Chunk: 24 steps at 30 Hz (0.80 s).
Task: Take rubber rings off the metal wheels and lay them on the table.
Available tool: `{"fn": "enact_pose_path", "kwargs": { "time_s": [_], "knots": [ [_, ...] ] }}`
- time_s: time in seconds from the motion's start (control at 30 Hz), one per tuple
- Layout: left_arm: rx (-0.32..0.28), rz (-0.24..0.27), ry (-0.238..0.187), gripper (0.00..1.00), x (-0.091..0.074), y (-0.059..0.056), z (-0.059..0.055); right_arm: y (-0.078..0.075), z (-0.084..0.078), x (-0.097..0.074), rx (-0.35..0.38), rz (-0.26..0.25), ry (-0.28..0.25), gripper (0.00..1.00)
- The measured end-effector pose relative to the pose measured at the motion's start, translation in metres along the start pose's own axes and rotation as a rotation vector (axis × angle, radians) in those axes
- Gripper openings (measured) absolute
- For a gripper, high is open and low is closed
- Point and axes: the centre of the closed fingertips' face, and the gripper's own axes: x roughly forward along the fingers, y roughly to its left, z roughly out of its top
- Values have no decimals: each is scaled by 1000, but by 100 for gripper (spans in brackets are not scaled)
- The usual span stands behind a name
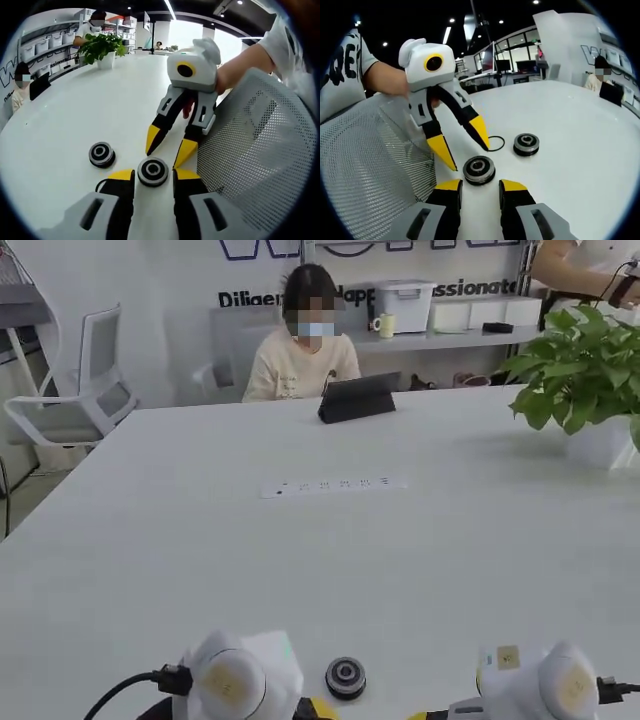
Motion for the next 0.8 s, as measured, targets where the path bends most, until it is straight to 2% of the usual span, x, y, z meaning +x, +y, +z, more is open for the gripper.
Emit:
{"fn": "enact_pose_path", "kwargs": {
  "time_s": [0.43, 0.8],
  "knots": [
    [-1, -8, 4, 24, 4, -2, -1, 0, 0, 0, 0, 2, -2, 27],
    [-11, 9, -15, 23, 0, 4, 3, -3, 0, -4, -9, 2, -14, 27]
  ]
}}
